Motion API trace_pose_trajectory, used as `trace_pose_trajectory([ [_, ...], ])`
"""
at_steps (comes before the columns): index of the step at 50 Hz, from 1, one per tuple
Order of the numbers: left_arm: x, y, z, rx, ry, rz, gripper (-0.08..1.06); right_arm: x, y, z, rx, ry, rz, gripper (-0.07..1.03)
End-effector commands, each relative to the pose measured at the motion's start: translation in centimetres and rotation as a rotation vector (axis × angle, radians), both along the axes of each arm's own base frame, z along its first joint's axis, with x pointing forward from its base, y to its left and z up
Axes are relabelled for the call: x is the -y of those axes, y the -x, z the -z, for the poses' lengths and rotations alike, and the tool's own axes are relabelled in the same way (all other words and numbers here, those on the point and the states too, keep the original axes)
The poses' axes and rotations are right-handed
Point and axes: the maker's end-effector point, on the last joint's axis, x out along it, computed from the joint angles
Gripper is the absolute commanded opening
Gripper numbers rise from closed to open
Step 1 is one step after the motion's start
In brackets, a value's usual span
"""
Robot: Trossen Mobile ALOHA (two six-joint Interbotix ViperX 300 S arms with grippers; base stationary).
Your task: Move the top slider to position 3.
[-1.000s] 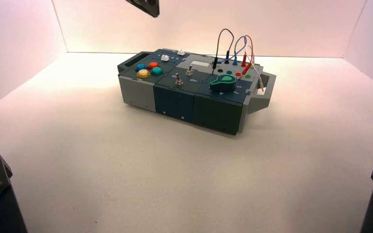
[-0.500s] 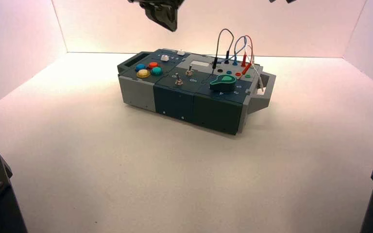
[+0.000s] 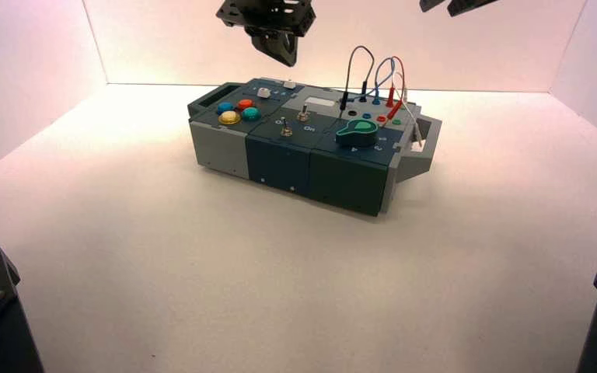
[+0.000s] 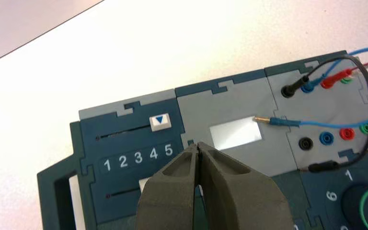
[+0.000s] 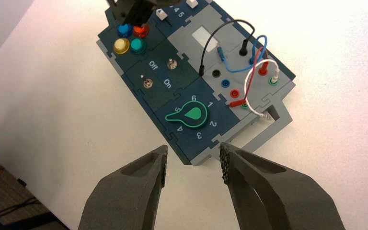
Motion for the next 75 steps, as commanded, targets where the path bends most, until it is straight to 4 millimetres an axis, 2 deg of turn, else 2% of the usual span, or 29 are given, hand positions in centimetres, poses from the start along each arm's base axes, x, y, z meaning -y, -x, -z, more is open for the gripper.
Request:
trace_pose_trajectory([
  [1,1.0,-1.1,-1.5,0.037,0.031,-0.007,-0.03,-0.2,-0.3,-0.8,0.025,-0.016,0.002,0.58],
  [23,1.7,-3.0,0.3,0.031,0.056,-0.062,-0.03,-0.3,-0.4,-0.9,0.031,-0.024,0.005,0.58],
  [47,1.9,-3.6,1.4,0.033,0.054,-0.073,-0.03,-0.3,-0.4,-0.9,0.031,-0.024,0.005,0.58],
  [75,-0.2,-4.6,2.1,0.027,0.033,-0.101,-0.03,-0.3,-0.4,-0.9,0.029,-0.023,0.006,0.58],
])
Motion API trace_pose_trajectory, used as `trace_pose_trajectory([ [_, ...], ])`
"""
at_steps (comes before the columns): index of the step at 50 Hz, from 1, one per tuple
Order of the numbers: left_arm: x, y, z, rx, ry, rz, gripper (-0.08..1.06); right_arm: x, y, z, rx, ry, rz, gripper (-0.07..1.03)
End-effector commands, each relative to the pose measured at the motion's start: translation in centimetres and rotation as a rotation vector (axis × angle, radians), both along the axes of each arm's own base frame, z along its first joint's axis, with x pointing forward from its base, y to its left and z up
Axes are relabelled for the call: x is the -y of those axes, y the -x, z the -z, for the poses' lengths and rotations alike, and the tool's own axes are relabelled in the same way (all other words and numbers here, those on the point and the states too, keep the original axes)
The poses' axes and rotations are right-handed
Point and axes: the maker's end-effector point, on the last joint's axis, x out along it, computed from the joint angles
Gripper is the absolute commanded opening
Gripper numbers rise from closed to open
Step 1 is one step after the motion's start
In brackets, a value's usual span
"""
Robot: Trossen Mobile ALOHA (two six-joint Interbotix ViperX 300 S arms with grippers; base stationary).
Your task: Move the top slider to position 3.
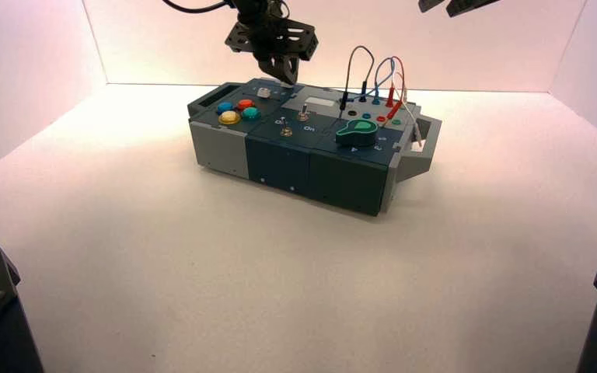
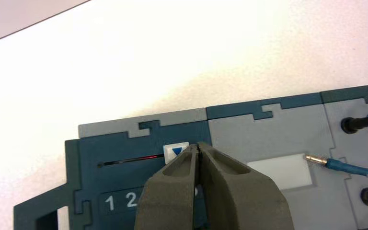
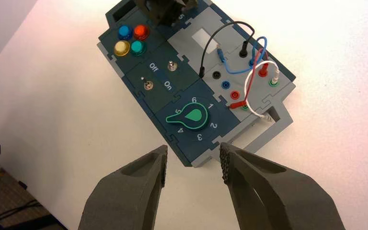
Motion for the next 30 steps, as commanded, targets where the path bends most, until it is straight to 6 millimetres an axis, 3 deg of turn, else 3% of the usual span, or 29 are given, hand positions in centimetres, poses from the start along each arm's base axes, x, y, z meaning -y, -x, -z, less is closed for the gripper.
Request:
trace_pose_trajectory([
  [1,-0.1,-1.1,-1.99,0.044,0.018,-0.007,-0.03,-0.19,-0.29,-0.81,0.023,-0.015,0.002,0.58],
  [30,-0.8,-1.33,-2.22,0.036,0.013,-0.013,-0.03,-0.25,-0.28,-0.83,0.024,-0.017,0.001,0.58],
])
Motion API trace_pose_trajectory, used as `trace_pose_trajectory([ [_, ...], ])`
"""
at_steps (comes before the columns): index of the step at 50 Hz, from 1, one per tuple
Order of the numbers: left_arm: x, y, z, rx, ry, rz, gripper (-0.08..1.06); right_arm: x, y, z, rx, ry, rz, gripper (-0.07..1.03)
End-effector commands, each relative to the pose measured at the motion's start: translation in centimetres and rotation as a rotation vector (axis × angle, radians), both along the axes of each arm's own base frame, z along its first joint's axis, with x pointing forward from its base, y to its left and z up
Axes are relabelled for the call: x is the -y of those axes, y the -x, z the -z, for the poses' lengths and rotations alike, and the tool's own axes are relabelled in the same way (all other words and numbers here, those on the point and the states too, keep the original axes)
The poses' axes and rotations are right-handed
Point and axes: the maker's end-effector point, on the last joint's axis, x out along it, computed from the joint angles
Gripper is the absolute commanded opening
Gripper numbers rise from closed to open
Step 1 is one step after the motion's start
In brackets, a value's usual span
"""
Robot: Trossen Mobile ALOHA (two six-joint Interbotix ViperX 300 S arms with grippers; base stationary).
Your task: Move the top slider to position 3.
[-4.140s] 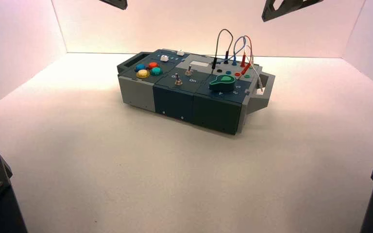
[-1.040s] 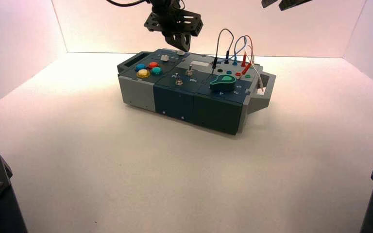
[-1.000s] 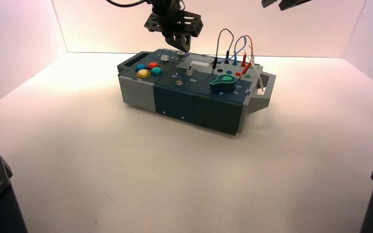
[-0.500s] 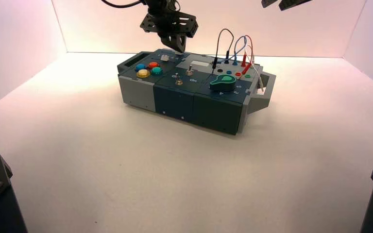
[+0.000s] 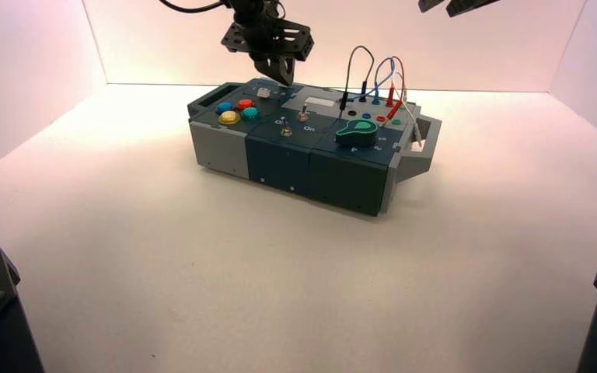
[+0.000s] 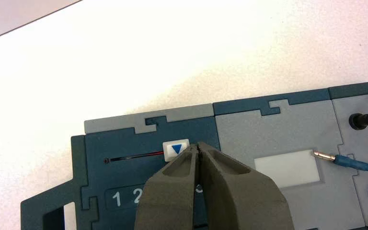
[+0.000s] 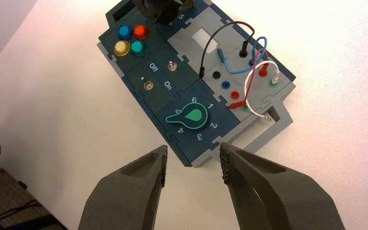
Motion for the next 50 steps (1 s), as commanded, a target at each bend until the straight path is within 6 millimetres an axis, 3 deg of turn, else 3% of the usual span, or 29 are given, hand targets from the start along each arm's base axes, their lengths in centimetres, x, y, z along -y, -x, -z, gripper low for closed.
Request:
trace_pose_trajectory([
  [1,-0.2,-1.3,-2.5,0.05,0.023,-0.012,-0.03,-0.2,-0.3,-0.8,0.023,-0.015,0.002,0.58],
  [50,-1.3,-1.6,-2.8,0.043,0.011,-0.018,-0.03,-0.1,-0.3,-0.6,0.019,-0.013,0.004,0.58],
])
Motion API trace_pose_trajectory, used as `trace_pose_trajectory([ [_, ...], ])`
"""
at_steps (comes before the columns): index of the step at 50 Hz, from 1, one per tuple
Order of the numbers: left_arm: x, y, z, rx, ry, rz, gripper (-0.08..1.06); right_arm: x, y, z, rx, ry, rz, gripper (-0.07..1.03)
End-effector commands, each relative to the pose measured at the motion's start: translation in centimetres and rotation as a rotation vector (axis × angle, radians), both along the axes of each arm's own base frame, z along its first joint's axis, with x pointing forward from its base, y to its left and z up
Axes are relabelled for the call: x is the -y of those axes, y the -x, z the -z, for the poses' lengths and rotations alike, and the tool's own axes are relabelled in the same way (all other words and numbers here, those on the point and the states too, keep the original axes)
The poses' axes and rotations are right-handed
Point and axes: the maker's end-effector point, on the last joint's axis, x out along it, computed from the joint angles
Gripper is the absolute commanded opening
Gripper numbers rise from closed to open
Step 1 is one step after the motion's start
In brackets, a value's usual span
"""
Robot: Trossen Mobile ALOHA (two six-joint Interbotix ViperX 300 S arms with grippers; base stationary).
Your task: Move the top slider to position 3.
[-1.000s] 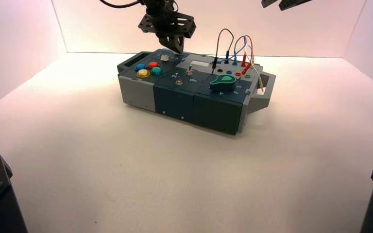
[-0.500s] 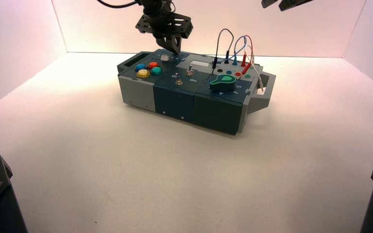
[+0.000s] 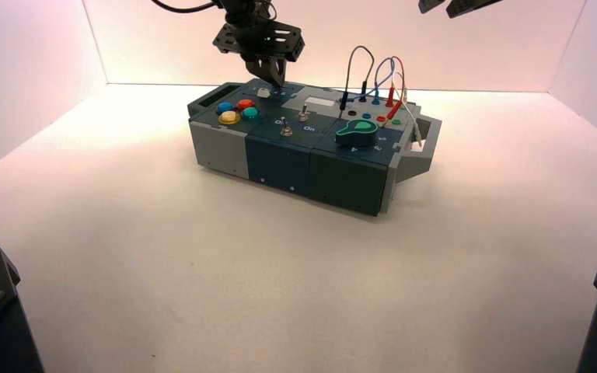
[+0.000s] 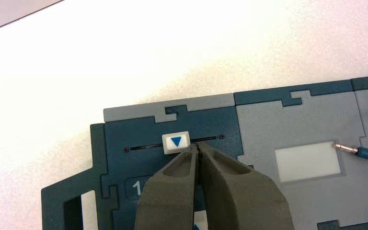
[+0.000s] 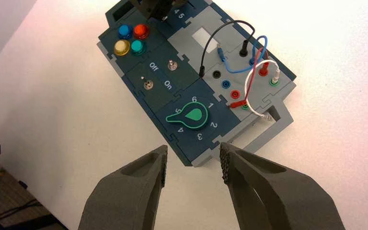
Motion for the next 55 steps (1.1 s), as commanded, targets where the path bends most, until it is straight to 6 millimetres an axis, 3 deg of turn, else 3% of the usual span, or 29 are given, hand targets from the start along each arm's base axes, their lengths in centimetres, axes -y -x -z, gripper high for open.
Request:
trace_pose_trajectory([
  [1,0.1,-1.3,-3.2,0.069,0.028,-0.006,-0.03,-0.2,-0.3,-0.7,0.019,-0.013,0.002,0.58],
  [21,0.4,-1.3,-6.3,0.098,0.048,0.004,-0.03,-0.2,-0.3,-0.6,0.018,-0.012,0.0,0.58],
  [55,0.2,-1.0,-4.6,0.053,0.03,0.009,-0.03,-0.2,-0.1,-0.4,0.012,-0.011,0.001,0.58],
])
